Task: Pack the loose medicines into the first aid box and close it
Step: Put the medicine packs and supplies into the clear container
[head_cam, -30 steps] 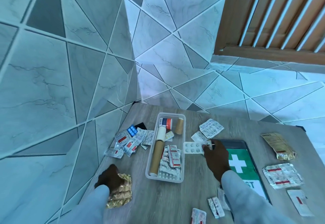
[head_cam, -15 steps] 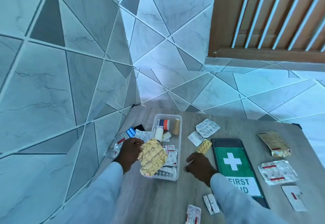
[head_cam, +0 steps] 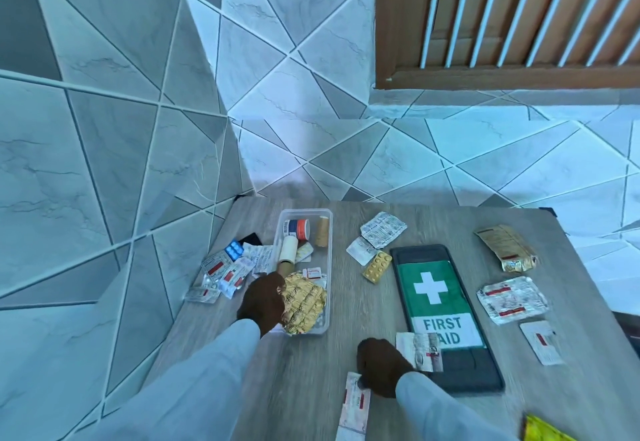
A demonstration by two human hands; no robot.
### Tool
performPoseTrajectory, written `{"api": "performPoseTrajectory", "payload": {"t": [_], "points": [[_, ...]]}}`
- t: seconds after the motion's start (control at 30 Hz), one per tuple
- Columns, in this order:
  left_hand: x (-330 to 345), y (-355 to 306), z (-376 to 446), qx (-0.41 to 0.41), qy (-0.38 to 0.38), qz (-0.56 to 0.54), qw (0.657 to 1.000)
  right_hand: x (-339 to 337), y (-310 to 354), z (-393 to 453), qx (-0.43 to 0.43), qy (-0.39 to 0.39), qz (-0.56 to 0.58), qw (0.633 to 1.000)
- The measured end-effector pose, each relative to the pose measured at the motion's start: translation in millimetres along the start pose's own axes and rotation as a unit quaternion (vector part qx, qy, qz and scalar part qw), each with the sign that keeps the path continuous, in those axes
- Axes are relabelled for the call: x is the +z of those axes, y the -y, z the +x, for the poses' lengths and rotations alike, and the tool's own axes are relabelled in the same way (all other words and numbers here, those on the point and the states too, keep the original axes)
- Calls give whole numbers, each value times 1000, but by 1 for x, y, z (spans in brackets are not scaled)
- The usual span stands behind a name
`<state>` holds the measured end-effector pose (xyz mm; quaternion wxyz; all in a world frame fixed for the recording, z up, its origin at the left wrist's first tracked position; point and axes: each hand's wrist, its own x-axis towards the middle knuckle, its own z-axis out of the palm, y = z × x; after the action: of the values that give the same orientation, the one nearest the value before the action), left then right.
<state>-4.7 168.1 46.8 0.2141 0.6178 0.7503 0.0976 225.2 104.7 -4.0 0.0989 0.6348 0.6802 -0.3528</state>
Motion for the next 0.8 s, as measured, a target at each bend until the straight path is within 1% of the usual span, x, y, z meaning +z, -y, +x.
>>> {"api": "performPoseTrajectory", "payload": {"t": [0.13,0.2,0.33,0.43,0.53,0.6,0.7,0.77,0.8], "points": [[-3,4,3,-47,-43,-104,992,-30,2,4,-14,12,97,995],[-5,5,3,-70,-68,-131,987,-57,-1,7,-26,7,145,989],[0,4,3,-59,-89,-110,988,-116,12,2,-60,-25,188,980],[2,4,7,-65,-84,-97,990,-138,37,8,-83,-71,228,968],[1,9,12,-22,-41,13,999,-138,68,24,-97,-115,213,965],[-5,18,17,14,-31,66,997,-131,87,36,-96,-105,181,973],[-21,43,30,39,-38,51,997,-117,113,57,-78,-96,145,982],[-34,73,45,33,-46,39,998,-110,126,71,-54,-98,132,985],[-39,88,53,20,-49,29,998,-107,131,74,-42,-95,107,989]]}}
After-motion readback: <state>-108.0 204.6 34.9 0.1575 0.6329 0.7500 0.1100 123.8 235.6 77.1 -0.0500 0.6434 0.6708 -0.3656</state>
